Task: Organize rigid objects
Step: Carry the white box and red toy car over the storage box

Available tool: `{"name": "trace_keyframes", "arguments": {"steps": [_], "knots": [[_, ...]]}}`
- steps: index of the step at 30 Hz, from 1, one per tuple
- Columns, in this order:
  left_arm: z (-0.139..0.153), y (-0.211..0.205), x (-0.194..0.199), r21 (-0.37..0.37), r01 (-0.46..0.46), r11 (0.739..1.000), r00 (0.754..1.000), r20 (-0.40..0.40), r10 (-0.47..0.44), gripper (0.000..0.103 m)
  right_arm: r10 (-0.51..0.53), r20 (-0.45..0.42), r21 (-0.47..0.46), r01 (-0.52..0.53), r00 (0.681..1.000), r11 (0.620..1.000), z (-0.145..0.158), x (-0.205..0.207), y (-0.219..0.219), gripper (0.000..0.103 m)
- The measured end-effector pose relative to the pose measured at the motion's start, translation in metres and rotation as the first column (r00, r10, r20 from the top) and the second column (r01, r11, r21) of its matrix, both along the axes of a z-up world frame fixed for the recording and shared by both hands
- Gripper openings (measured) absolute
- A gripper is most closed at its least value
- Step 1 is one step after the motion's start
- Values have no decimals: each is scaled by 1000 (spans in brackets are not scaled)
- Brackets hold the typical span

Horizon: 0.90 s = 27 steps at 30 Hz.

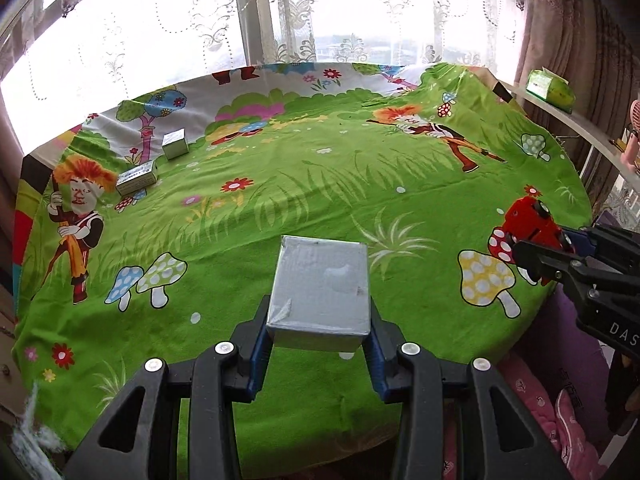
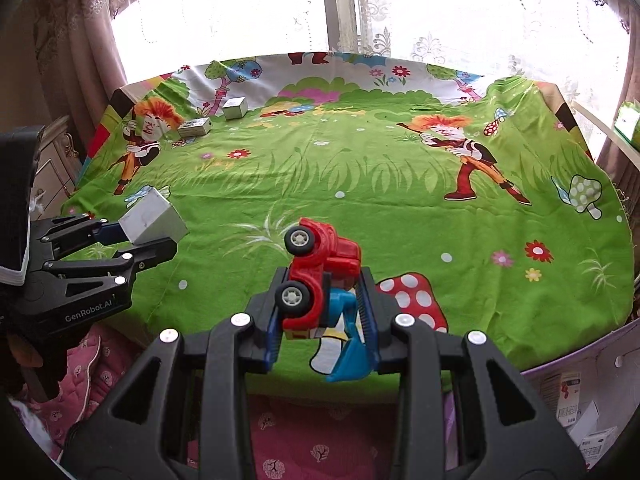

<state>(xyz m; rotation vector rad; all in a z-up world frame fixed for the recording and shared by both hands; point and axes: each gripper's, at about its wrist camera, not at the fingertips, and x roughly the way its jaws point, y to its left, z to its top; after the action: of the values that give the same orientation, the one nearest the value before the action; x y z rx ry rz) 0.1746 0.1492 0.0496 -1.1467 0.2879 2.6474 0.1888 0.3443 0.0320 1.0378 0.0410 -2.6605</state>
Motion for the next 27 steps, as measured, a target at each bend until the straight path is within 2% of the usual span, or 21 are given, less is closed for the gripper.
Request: {"name": "trace_keyframes", "arguments": {"steps": [4,8,15,19,27], "knots": [[8,33,16,-42,82,996,996,-25,-83,42,-36,-15,-6,36,999,999,5,19,24,37],[7,61,28,-69,156,985,987,-18,-157,42,-79,-19,-9,79,997,997,8,35,49,37],[8,107,46,-140,279,950,959,-15,-284,42,-157,-24,6,157,987,988,7,60,88,37],[10,136,59,-186,353,917,932,-19,-363,42,-202,-24,2,202,979,979,6,71,110,37],[8,194,90,-265,499,825,853,-18,-521,42,-304,-11,9,304,953,952,-2,97,153,37]]}}
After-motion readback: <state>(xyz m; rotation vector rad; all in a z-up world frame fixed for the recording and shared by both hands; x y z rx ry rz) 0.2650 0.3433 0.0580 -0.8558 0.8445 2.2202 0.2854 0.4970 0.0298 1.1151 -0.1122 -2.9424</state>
